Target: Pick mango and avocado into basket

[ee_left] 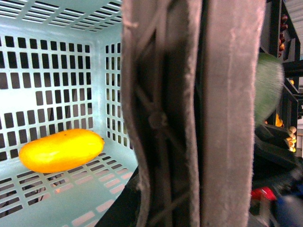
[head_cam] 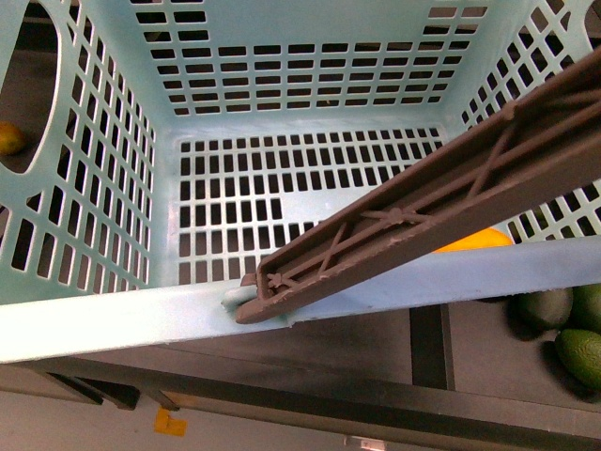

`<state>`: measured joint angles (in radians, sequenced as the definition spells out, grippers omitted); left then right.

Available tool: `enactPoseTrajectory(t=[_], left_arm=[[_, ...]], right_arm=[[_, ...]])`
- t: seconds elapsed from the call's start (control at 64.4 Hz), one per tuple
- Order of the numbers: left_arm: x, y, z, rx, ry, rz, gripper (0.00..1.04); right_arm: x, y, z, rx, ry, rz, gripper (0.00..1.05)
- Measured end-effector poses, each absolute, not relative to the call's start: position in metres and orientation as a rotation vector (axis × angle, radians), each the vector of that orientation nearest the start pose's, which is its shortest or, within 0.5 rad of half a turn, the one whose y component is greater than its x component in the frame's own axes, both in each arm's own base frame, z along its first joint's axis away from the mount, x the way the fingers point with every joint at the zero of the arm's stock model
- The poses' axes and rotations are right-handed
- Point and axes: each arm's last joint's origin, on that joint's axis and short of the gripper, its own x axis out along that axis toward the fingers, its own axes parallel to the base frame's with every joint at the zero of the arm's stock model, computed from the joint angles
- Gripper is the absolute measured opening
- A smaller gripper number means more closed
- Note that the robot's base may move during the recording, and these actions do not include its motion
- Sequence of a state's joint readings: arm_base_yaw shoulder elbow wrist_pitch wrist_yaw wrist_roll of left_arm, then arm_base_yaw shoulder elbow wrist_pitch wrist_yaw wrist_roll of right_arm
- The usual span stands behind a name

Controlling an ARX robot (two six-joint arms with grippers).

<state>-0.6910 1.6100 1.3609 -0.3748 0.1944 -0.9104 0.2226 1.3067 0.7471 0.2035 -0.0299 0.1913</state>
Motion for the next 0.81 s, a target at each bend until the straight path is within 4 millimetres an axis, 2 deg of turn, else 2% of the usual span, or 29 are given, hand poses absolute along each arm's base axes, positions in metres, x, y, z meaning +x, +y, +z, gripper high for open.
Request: enactPoseTrajectory(t=[0.062,0.155,0.373,0.621,0.699,0.808], left_arm=[[0.274,-0.234,0.309,-0.664,0.956,-0.504,0.14],[0.274,-0.234,0.309,-0.664,0.955,-0.504,0.14],[0.276,-0.233,0.309,-0.666,0.948,-0.489,0.14],[0.276,-0.233,0.309,-0.666,0.948,-0.490,0.14],[0.275,-0.233,0.309,-0.666,0.950,-0.494,0.14],[0.275,-0.233,0.309,-0.669,0.954,-0.497,0.14]], right_arm=[[0.283,0.072,0.240,0.154,0.390,0.236,0.51],[0.292,0.085,0.244,0.152,0.380,0.269,0.51],[0.297,0.091,0.246,0.146,0.376,0.271,0.51],[0.293,0.089,0.247,0.140,0.367,0.257,0.84],[0.287,0.087,0.254,0.143,0.342,0.251,0.95],[0.274,0.080,0.269,0.146,0.294,0.211,0.96]])
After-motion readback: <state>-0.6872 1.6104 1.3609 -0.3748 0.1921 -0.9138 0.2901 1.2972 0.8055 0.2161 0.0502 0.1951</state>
